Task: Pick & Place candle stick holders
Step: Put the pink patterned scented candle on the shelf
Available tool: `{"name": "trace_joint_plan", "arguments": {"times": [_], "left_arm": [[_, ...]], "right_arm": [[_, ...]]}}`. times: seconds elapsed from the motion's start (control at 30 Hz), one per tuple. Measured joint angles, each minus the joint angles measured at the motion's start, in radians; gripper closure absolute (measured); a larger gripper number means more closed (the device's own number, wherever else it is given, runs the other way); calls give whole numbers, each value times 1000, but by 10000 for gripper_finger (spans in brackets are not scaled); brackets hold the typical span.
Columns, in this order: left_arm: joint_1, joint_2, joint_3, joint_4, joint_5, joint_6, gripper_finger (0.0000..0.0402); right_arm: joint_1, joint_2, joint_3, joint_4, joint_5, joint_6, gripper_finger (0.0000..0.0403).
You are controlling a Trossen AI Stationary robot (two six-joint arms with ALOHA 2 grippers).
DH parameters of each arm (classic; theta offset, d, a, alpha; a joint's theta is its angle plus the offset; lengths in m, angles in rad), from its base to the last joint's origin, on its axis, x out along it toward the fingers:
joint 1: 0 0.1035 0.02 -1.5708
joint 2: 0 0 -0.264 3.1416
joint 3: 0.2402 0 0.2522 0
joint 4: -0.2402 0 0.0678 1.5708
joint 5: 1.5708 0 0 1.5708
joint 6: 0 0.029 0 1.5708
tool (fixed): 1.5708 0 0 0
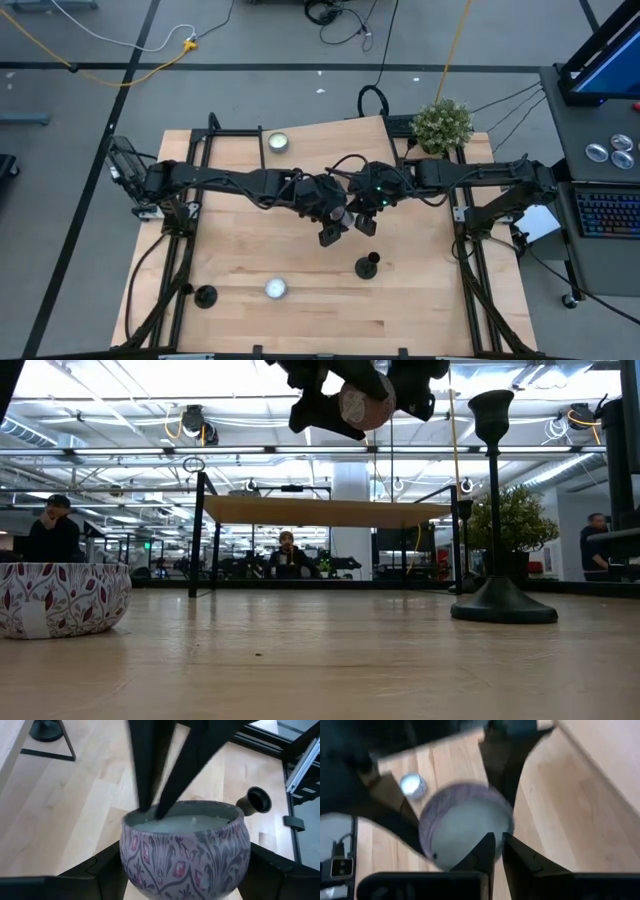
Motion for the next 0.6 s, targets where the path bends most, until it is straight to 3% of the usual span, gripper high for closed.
{"name": "trace_joint_plan", "arguments": {"times": [0.1,0.3,0.6], "left_arm": [[0,0,0,2,-1,2,159],[4,-1,0,69,11,43,211],[15,-29,3,-66,-23,39,263]], "right_arm": [[0,-4,-1,-10,25,2,377],[4,-4,-1,13,22,-14,377],[4,-29,-8,-32,52,-28,401]]}}
